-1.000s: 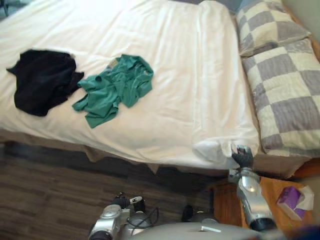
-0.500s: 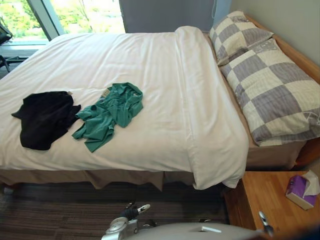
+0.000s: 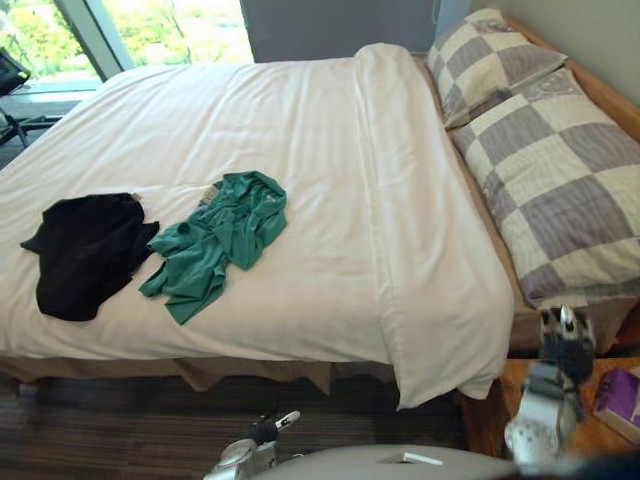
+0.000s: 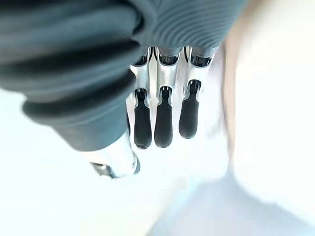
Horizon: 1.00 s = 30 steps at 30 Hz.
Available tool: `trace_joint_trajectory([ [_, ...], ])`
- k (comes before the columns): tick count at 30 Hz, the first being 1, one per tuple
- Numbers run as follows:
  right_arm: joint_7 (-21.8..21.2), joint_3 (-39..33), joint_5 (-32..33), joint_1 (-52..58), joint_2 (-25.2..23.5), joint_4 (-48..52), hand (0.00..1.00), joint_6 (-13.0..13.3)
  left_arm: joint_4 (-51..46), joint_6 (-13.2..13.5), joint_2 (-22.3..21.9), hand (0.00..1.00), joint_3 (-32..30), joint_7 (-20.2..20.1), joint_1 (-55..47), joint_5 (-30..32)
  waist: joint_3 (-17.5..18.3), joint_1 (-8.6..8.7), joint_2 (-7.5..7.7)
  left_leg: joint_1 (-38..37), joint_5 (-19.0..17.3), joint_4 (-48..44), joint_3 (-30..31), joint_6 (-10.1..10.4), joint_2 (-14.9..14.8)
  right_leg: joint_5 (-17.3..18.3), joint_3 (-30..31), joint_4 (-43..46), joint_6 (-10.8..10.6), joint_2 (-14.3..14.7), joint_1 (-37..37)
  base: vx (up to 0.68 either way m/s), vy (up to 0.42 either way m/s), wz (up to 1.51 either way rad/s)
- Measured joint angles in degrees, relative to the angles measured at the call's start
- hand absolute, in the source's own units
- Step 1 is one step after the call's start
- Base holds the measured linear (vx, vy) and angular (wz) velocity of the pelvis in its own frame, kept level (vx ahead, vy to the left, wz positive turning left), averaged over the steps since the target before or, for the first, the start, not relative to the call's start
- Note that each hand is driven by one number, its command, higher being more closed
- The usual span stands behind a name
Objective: Tidy the bed and pick cloth on bed and put in laundry
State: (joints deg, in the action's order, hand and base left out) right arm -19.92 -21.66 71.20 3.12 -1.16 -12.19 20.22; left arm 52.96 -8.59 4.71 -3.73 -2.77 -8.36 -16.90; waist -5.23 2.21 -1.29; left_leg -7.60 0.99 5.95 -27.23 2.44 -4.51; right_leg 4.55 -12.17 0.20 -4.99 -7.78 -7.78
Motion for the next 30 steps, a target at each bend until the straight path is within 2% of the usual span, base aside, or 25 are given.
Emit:
trace_joint_trajectory([
  [1,-1.93,-0.12,2.43,-1.76,0.6,1.39,1.0,-0.98,-0.26,0.17,0.04,0.0,0.91,-0.13,0.08,-0.5,-0.36,0.0,-0.25,1.07,0.09,-0.23,0.52,-0.12,0.16,0.5,-0.14,0.8,-0.01,-0.54,1.25,0.05,0.011,0.4],
  [2,-3.67,0.04,4.56,-4.84,2.59,2.7,1.0,-2.05,-1.0,0.35,-0.02,0.0,1.85,-0.81,0.16,-1.07,-1.18,-0.05,-1.2,3.01,0.47,-0.3,1.16,-0.51,0.35,1.13,-0.46,2.67,0.13,-0.87,3.77,0.03,0.018,0.27],
  [3,-4.13,0.1,5.54,-6.67,3.75,3.22,1.0,-2.46,-1.12,0.51,-0.07,0.0,2.33,-1.12,0.34,-1.78,-1.76,-0.04,-1.64,3.99,0.75,-0.31,1.39,-0.73,0.56,1.72,-0.63,4.02,-0.05,-1.29,5.0,0.02,0.033,0.29],
  [5,-4.03,0.27,8.13,-14.4,8.45,4.24,1.0,-2.95,-1.09,1.85,-0.23,0.0,3.54,-2.62,1.87,-3.99,-5.85,-0.03,-3.06,7.27,1.84,-0.35,2.52,-1.36,1.56,4.25,-0.91,10.33,-0.21,-2.77,10.48,-0.02,0.024,0.29],
  [6,-3.57,0.3,8.52,-16.28,9.34,4.34,1.0,-2.95,-1.09,2.35,-0.26,0.0,3.54,-3.19,2.39,-4.48,-7.07,-0.06,-3.32,7.82,2.09,-0.35,2.63,-1.45,1.84,5.05,-0.9,12.22,-0.34,-3.35,11.76,-0.08,0.016,0.28],
  [8,-1.08,2.15,8.74,-21.99,11.14,5.81,1.0,-2.94,-1.28,4.61,-0.27,0.0,3.4,-5.01,3.39,-5.11,-10.12,-0.35,-3.57,11.23,2.56,-0.67,2.58,-1.71,3.37,8.87,0.0,20.63,-0.41,-6.04,18.89,-0.08,0.002,0.23],
  [11,3.07,6.6,8.64,-25.96,11.1,9.49,1.0,-2.92,-2.33,6.57,-0.69,0.0,3.19,-6.8,6.22,-7.63,-14.38,-1.76,-4.08,17.52,2.56,-3.82,2.29,-1.71,4.0,11.36,1.17,27.51,0.26,-8.35,27.26,-0.04,-0.07,0.17],
  [14,7.55,11.2,8.43,-28.64,9.92,9.72,1.0,-2.69,-3.89,9.3,-1.54,0.0,3.07,-7.23,9.31,-10.89,-18.34,-2.58,-4.83,24.94,2.56,-6.76,1.06,-1.7,2.89,11.74,2.38,31.42,0.95,-8.33,35.63,-0.02,-0.111,0.07],
  [15,8.22,11.77,8.39,-28.78,9.71,9.1,1.0,-2.5,-3.94,9.8,-1.81,0.0,2.98,-7.24,10.12,-11.34,-18.77,-2.62,-4.96,26.49,2.58,-7.19,0.95,-1.68,2.66,11.73,2.49,32.05,0.98,-8.25,37.32,0.03,-0.134,0.03],
  [16,9.36,12.59,8.36,-29.23,8.43,6.99,1.0,-1.92,-3.96,10.73,-2.17,0.0,2.72,-7.28,11.77,-12.09,-20.72,-2.39,-5.06,27.7,2.78,-7.32,0.66,-1.53,2.43,11.71,2.74,33.03,1.02,-8.19,39.16,0.05,-0.106,0.0],
  [17,8.77,12.92,8.33,-29.37,7.98,6.64,1.0,-1.15,-3.96,11.19,-2.51,0.0,2.48,-7.31,12.48,-12.86,-21.7,-2.06,-5.1,27.97,2.84,-7.32,0.48,-1.47,2.38,11.71,2.83,33.42,1.02,-8.2,39.7,0.07,-0.106,-0.09],
  [19,6.03,16.18,7.65,-30.3,6.19,7.08,1.0,2.22,-4.12,12.62,-4.71,0.0,1.05,-7.13,14.43,-15.34,-23.18,-0.67,-4.6,28.66,2.83,-7.73,-0.89,-1.46,2.29,11.49,3.65,33.72,1.39,-8.16,41.08,0.08,-0.068,-0.16],
  [22,3.65,17.78,6.12,-30.25,4.55,4.17,1.0,5.11,-3.64,12.72,-7.94,0.0,1.85,-6.65,16.25,-16.29,-23.06,0.36,-4.08,28.49,2.65,-8.99,-2.29,-1.24,1.93,10.9,3.69,32.07,1.91,-8.01,40.0,0.1,-0.029,-0.13],
  [27,1.05,16.37,6.19,-23.69,4.55,3.03,1.0,4.93,-3.07,12.12,-8.47,0.0,2.57,-4.04,17.18,-16.34,-22.81,0.31,-2.46,27.28,2.26,-11.57,-4.45,-0.72,-0.21,8.77,3.63,26.48,2.41,-5.92,35.49,0.1,-0.021,-0.17],
  [29,-0.34,14.01,6.2,-19.33,3.85,1.37,1.0,3.11,-2.34,12.06,-8.42,0.0,1.28,-3.11,17.85,-17.88,-22.22,0.59,-0.8,25.95,1.92,-12.53,-6.2,-0.67,-1.04,7.51,4.53,23.75,2.45,-4.94,33.22,0.1,-0.004,-0.34],
  [30,-0.34,13.29,6.19,-18.28,3.71,1.22,1.0,2.54,-1.96,12.06,-8.41,0.0,1.11,-3.1,18.21,-18.48,-22.04,0.59,-0.45,25.64,1.55,-12.81,-6.79,-0.59,-1.36,7.12,4.94,23.09,2.59,-4.56,32.83,0.09,0.017,-0.42],
])
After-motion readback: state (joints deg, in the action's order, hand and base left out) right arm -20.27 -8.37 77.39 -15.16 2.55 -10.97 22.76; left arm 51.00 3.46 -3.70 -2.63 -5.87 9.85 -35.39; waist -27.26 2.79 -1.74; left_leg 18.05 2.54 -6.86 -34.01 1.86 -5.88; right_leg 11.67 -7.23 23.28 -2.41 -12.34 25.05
